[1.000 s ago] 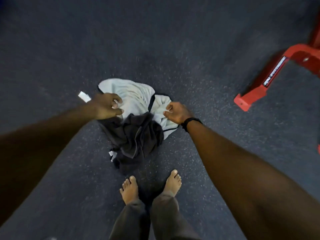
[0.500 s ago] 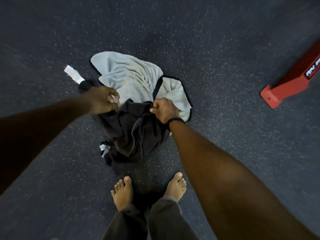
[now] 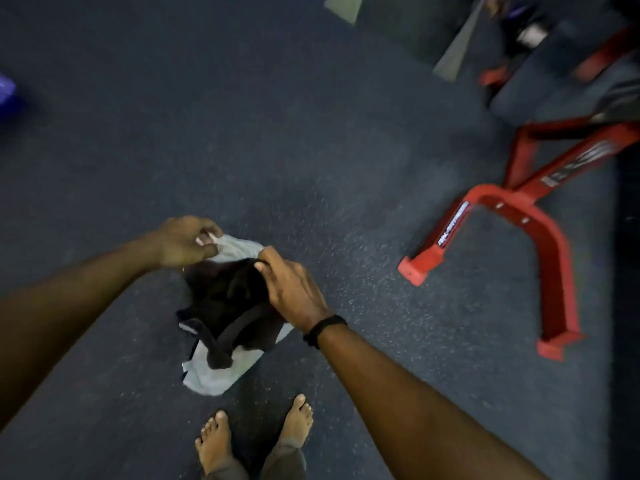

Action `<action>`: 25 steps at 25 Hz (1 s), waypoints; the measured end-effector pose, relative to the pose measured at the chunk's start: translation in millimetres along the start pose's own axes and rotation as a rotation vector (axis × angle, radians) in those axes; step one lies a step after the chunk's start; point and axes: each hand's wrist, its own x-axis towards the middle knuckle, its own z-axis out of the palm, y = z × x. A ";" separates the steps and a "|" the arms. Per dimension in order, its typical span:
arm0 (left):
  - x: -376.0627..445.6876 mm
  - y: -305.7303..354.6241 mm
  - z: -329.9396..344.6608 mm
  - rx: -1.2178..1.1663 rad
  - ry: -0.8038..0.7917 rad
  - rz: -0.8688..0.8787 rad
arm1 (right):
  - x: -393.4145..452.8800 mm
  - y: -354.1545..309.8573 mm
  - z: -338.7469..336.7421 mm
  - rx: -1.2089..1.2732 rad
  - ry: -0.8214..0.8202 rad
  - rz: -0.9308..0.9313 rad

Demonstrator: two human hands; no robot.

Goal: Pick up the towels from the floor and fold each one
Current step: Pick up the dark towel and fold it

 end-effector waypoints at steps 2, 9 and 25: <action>-33.0 49.5 -48.3 -0.003 0.012 0.070 | 1.9 -39.3 -75.8 -0.088 0.062 -0.029; -152.9 255.5 -217.6 0.017 0.218 0.398 | -23.1 -178.7 -393.5 -0.336 0.345 -0.043; -321.9 608.6 -299.8 0.091 0.371 1.081 | -304.2 -307.0 -721.9 -0.762 0.681 0.569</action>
